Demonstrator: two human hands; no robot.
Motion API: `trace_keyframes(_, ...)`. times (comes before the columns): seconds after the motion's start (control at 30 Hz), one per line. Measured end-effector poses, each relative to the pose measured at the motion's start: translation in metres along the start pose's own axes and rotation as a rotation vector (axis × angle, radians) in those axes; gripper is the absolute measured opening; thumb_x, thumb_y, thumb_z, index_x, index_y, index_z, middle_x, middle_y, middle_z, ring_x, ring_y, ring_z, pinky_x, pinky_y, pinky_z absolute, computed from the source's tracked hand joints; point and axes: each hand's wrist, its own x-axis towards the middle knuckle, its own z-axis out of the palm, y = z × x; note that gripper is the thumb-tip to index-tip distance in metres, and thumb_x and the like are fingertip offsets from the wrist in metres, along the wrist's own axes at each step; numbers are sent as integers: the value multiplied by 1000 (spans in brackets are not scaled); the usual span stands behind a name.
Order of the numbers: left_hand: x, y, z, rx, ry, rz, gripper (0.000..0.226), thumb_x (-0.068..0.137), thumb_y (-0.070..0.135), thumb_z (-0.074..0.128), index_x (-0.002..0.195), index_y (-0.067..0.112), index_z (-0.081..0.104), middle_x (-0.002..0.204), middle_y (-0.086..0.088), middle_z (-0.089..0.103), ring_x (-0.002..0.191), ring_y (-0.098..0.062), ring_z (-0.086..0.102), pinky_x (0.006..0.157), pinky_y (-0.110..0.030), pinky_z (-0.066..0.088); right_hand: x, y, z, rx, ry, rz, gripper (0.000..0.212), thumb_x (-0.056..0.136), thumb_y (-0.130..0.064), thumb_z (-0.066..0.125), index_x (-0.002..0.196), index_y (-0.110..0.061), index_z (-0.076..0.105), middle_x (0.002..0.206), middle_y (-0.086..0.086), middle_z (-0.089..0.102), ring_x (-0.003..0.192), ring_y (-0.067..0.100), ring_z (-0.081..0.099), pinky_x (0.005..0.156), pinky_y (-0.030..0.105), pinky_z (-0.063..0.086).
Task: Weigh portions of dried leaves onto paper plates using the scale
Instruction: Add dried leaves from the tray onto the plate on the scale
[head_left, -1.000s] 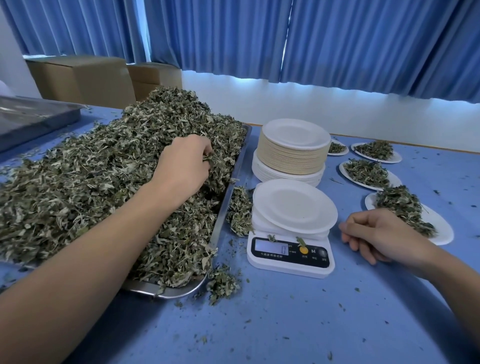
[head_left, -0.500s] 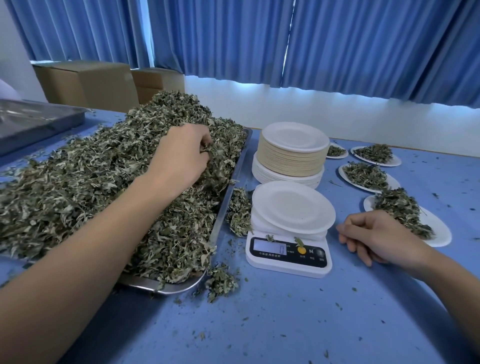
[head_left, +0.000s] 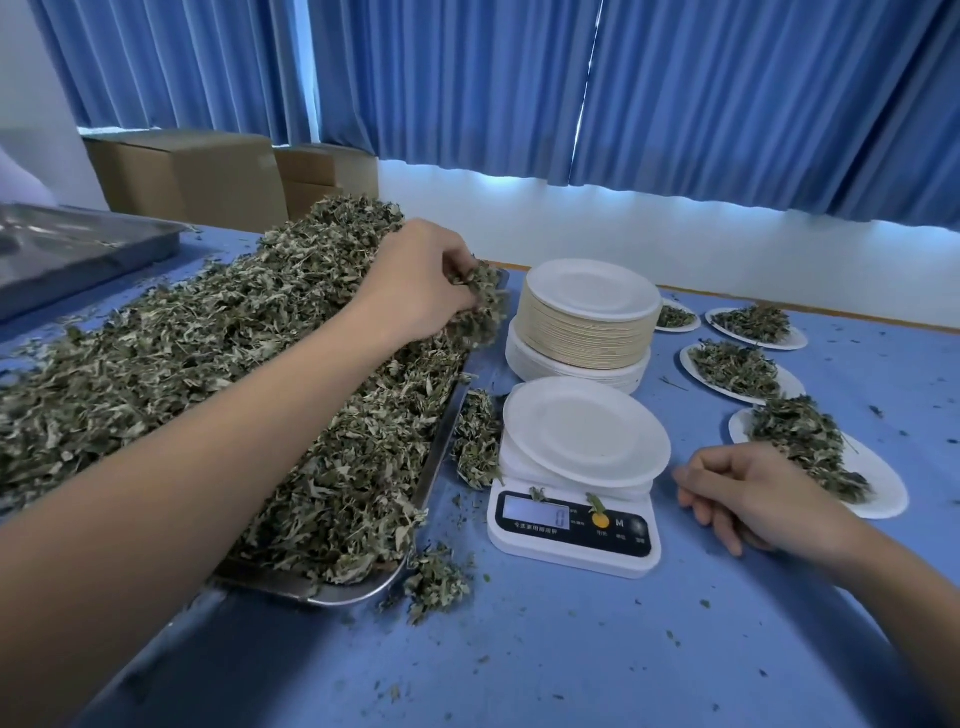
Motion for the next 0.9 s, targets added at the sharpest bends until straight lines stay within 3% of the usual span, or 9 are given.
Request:
trace_keyframes(0.13, -5, 26, 24, -173, -159, 73, 22, 74, 15, 89, 90, 16, 75, 80, 8, 69, 69, -5, 58, 64, -19, 48, -1, 0, 0, 11, 1, -10, 36, 101, -20, 63, 74, 4, 65, 61, 16, 60, 37, 23, 47, 37, 19, 22)
trace_keyframes(0.3, -17, 51, 64, -69, -398, 266, 25, 74, 24, 89, 94, 19, 75, 86, 12, 68, 63, 11, 54, 62, -4, 42, -3, 0, 0, 3, -3, -29, 35, 101, -19, 63, 74, 2, 66, 62, 16, 61, 40, 25, 50, 36, 21, 25)
trace_keyframes(0.4, -25, 54, 84, 23, -467, 340, 23, 77, 19, 87, 98, 14, 77, 95, 5, 72, 81, -4, 60, 71, -14, 46, -3, 0, 0, -3, -6, -33, 34, 101, -19, 63, 74, 1, 65, 62, 15, 62, 40, 25, 50, 36, 22, 25)
trace_keyframes(0.47, -28, 53, 92, 33, -478, 349, 19, 79, 13, 84, 97, 12, 78, 96, 1, 73, 88, -12, 62, 69, -11, 44, -3, 0, 0, -7, -6, -37, 34, 101, -18, 62, 74, 2, 65, 61, 15, 62, 40, 24, 50, 36, 22, 26)
trace_keyframes(0.57, -26, 51, 96, 16, -486, 326, 18, 78, 11, 84, 95, 11, 78, 92, 1, 73, 83, -10, 60, 63, -4, 41, -3, 1, 0, -8, -6, -43, 34, 101, -18, 62, 75, 3, 65, 61, 14, 61, 40, 23, 51, 36, 22, 26)
trace_keyframes(0.63, -24, 53, 94, 23, -513, 305, 23, 77, 13, 84, 99, 13, 78, 94, 5, 71, 88, -10, 61, 74, -14, 49, -2, 1, 0, -10, -7, -45, 34, 101, -18, 62, 75, 2, 65, 61, 14, 62, 39, 23, 51, 35, 22, 27)
trace_keyframes(0.77, -15, 50, 67, -56, -723, 155, 50, 79, 25, 85, 125, 26, 66, 124, 9, 64, 111, -9, 60, 96, -30, 50, -2, 4, -1, -6, -18, -54, 34, 101, -21, 63, 76, 2, 66, 62, 14, 62, 40, 23, 52, 36, 22, 28)
trace_keyframes(0.83, -7, 42, 44, -130, -791, 60, 46, 82, 26, 82, 124, 34, 66, 126, 9, 64, 115, -10, 61, 98, -32, 51, -2, 5, -1, -7, -24, -56, 34, 101, -22, 63, 77, 2, 66, 62, 14, 62, 40, 23, 52, 36, 21, 28)
trace_keyframes(0.9, 0, 30, 24, -186, -722, -5, 33, 89, 17, 73, 118, 33, 69, 122, 6, 66, 114, -11, 63, 94, -28, 52, -1, 5, -2, -5, -24, -56, 33, 101, -21, 63, 78, 3, 66, 62, 14, 61, 40, 23, 52, 36, 21, 27)
